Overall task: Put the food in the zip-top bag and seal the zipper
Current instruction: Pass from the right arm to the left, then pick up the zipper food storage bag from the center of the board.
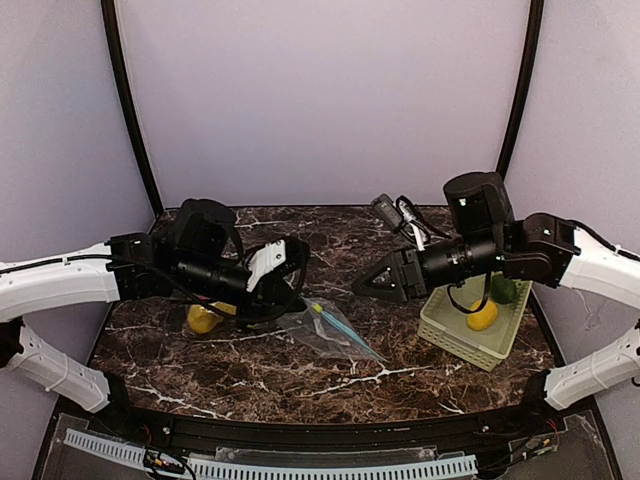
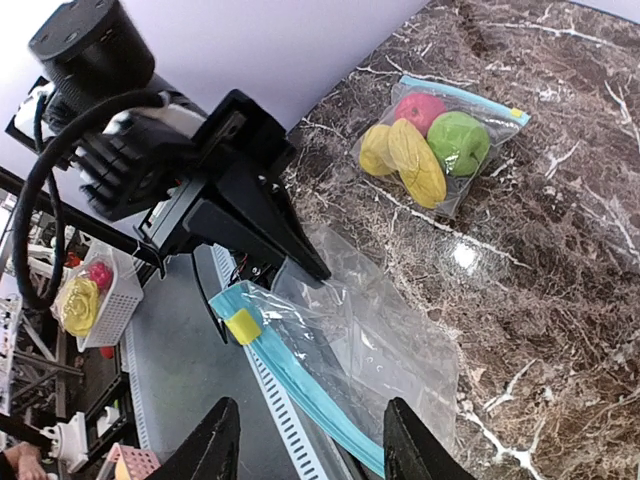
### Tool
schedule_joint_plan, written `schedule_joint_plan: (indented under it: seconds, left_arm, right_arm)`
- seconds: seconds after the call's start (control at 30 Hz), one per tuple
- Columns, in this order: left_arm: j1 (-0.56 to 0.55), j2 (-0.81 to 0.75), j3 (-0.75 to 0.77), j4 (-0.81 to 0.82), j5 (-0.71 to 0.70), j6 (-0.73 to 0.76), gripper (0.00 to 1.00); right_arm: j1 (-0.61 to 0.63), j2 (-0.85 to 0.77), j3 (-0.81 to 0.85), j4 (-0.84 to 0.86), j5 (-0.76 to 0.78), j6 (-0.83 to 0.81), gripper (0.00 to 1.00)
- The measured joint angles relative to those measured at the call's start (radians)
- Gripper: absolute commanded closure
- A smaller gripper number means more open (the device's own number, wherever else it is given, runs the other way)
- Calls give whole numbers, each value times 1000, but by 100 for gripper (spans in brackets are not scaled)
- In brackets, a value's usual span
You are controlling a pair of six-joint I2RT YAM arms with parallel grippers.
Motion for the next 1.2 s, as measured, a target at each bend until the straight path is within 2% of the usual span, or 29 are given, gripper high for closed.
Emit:
schedule_joint_plan:
  seconds: [0.13,0.37,0.87,1.03,1.2]
  left_arm:
    - [27,31,19,-24,103,-45,99]
    - [50,82,28,-75,227,-89,99]
    - [77,95,33,-76,264,-126,99]
    - [78,95,33,-76,264,-130,99]
    - [81,95,33,-76,264,-133,99]
  right_arm:
    - [115,-35,-22,30,173,-64,57]
    - [267,24,-26,61,419,-168,62]
    - [383,106,-14,122,605,-239,65]
    - [392,130,-6,138,633,-256,75]
    - [394,142,5,140,657,-265,90]
